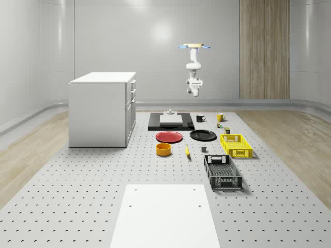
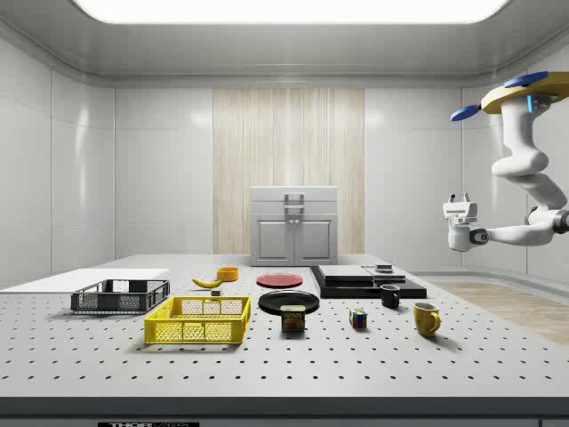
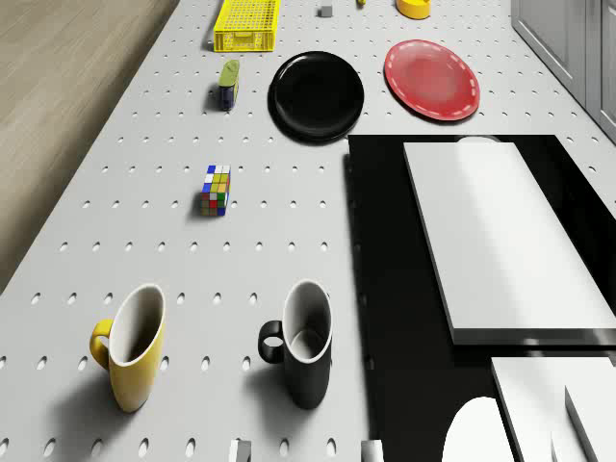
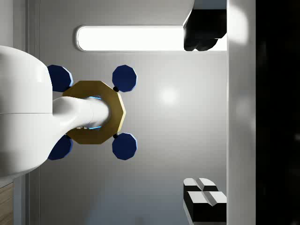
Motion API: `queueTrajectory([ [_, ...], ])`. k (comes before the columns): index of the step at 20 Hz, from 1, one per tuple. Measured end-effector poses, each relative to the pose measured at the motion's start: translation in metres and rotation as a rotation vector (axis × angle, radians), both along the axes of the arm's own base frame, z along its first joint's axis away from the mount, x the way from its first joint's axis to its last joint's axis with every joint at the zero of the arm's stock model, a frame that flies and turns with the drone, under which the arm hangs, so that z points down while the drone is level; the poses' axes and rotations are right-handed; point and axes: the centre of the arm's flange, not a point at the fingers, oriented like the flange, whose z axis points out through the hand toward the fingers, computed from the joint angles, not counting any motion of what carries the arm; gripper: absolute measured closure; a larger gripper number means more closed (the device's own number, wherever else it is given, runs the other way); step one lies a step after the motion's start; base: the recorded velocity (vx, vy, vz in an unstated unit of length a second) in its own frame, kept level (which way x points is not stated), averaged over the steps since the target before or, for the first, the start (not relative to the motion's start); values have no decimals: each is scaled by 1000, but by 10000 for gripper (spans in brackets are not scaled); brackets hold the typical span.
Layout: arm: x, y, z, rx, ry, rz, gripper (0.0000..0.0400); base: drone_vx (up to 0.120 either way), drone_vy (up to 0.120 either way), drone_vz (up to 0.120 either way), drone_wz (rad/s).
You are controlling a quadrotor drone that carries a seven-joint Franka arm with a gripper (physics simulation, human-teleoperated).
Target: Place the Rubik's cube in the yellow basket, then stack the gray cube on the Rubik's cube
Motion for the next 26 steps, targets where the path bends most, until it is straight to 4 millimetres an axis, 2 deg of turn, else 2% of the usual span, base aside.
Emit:
queueTrajectory([
  [7, -3, 0, 50, 0, -6, 0, 0, 0, 0, 0, 0],
  [12, -1, 0, 75, 0, -9, 0, 0, 0, 0, 0, 0],
  [18, -1, 0, 88, 0, -14, 0, 0, 0, 0, 0, 0],
  [26, -1, 0, 93, 0, -20, 0, 0, 0, 0, 0, 0],
])
